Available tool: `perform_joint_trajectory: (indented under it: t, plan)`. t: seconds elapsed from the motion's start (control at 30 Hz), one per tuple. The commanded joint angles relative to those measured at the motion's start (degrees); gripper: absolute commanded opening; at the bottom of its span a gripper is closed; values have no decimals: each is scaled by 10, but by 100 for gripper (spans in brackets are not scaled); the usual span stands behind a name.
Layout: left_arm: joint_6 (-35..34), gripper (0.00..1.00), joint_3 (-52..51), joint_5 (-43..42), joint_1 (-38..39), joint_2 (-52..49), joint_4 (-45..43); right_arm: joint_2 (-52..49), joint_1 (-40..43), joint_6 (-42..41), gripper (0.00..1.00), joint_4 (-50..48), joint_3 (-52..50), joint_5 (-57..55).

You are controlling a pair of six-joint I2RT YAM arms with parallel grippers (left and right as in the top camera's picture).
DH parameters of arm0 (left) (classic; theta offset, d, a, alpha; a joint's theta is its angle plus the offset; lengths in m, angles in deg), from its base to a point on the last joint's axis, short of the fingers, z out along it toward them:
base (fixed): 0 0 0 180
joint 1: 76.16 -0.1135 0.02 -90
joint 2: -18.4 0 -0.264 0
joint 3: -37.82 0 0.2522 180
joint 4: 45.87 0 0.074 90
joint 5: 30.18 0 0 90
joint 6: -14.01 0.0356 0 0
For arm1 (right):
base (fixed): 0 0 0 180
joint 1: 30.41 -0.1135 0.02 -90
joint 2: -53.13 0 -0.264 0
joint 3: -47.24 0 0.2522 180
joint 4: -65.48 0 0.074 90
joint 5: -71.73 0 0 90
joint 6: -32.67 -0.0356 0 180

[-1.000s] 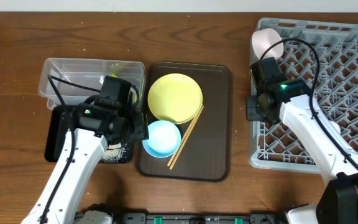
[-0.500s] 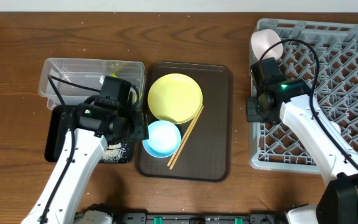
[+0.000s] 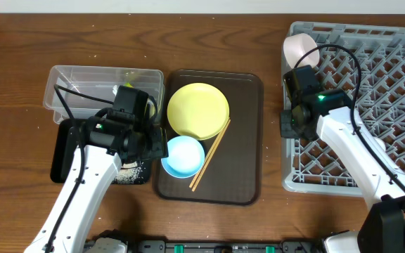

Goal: Sort waste into correct bins and load items into the dishwasher rack
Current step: 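Set the pink bowl into the rack and open the right gripper, then reach the right gripper to the light-blue bowl and grasp its rim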

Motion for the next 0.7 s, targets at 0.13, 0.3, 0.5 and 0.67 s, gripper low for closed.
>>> perform_joint_trajectory:
  t: [0.13,0.3,0.5,0.67]
  plan:
    - [-1,62,-3,24,-3,-1,4,37,3,10,34,-38,78,41]
    - [-58,62,-3,104,-3,-1,29,50,-14,52,36,-105,98,168]
    - [-99,62,-3,149,-22,-1,51,21,-76,51,37,-99,79,247]
    - [-100,63,-3,149,-81,0,60,-15,-152,48,37,-84,64,248]
